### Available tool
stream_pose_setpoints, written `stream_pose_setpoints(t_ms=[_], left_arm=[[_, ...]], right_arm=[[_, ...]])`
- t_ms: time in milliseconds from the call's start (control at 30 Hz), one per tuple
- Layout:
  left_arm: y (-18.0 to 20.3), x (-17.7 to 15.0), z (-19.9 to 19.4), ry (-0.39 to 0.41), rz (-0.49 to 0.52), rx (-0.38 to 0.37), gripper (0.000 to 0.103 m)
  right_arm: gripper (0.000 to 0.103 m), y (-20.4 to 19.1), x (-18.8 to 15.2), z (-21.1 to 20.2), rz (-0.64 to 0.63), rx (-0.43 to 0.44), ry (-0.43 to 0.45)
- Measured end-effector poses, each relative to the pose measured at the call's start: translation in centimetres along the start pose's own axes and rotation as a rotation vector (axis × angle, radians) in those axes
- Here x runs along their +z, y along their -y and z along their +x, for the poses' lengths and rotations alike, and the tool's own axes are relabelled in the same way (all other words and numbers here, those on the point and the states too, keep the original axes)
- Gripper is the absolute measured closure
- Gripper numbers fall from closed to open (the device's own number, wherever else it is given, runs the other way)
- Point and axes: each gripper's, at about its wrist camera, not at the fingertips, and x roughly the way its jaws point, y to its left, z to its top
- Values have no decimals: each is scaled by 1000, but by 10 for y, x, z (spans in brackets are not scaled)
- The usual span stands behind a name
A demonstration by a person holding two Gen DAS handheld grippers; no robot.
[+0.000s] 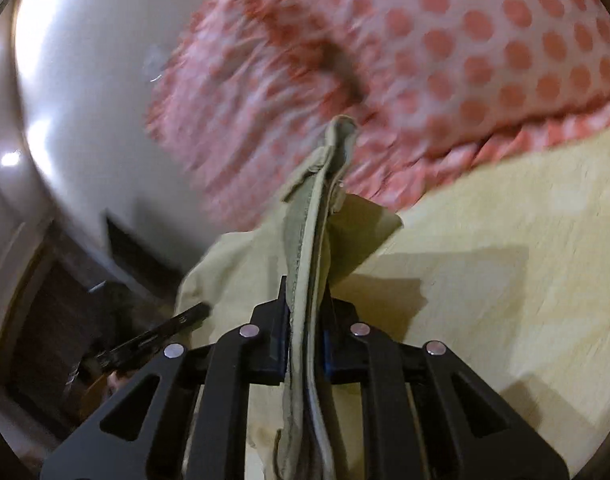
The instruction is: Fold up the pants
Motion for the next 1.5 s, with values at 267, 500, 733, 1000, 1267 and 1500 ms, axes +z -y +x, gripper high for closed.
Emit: stream_pose_setpoints(t_ms=[267,500,733,1000,1267,1500], left_arm=[[6,-13,-25,96,10,31,62],[38,-38,29,-87,81,99,57],[64,-110,-65,40,118,261,2],[64,-188,-76,-16,23,295,2],[66,-199,-77,48,21,313,2],[66,-200,-77,61,25,312,2]], right_arm=[[37,-15,-14,-24,-83,-56,-9],[25,-27,-32,18,-88,-285,-210],[1,-102,-130,-23,-382,-439,-104],[1,-124,-188,-14,-395,-552,-90],[1,-124,-194,-17,-309,-611,-48],[1,-122,-192,-17,-304,-616,-50]])
